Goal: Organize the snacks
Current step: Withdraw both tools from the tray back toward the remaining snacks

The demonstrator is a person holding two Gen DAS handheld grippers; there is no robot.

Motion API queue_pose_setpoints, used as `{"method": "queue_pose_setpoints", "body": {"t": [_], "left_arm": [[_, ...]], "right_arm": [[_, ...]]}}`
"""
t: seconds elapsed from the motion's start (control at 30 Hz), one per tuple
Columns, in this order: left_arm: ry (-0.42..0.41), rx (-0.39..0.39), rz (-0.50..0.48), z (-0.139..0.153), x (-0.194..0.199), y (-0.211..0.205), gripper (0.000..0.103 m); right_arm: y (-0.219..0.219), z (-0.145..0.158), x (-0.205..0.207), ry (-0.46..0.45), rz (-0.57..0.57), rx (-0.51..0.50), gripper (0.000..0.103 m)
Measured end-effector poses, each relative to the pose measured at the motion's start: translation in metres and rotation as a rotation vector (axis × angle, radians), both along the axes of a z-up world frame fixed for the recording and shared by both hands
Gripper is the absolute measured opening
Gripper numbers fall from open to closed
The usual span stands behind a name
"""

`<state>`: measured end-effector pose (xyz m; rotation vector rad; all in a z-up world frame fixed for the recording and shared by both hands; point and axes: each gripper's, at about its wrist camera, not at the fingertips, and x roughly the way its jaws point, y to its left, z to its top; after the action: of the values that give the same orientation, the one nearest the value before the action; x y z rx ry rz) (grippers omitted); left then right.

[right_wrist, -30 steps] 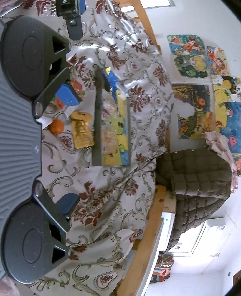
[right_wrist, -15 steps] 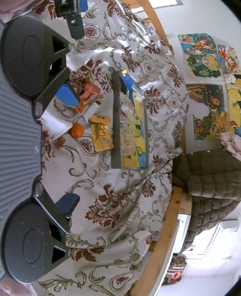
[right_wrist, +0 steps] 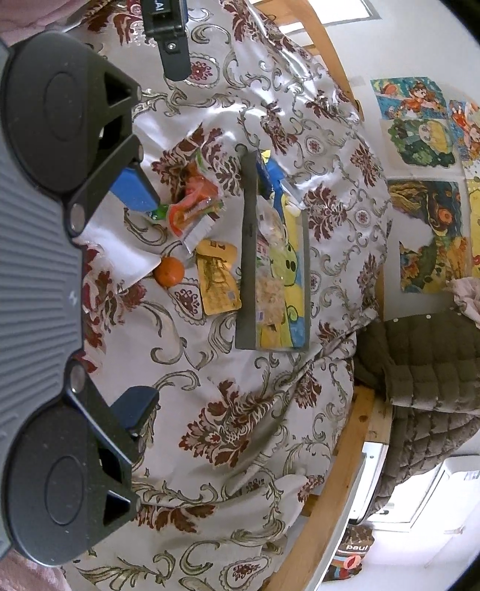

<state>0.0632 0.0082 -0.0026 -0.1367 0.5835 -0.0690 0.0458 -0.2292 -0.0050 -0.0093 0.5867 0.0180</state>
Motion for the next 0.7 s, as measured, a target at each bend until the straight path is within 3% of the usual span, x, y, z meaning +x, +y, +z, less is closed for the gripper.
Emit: {"method": "queue_pose_setpoints", "body": {"t": [0.7], "left_arm": [[0.055, 0.039, -0.041, -0.0035, 0.0077, -0.0063, 0.102]], "right_arm": [[0.0099, -0.0070, 0.0101, 0.084, 0.079, -0.007, 0.103]]}}
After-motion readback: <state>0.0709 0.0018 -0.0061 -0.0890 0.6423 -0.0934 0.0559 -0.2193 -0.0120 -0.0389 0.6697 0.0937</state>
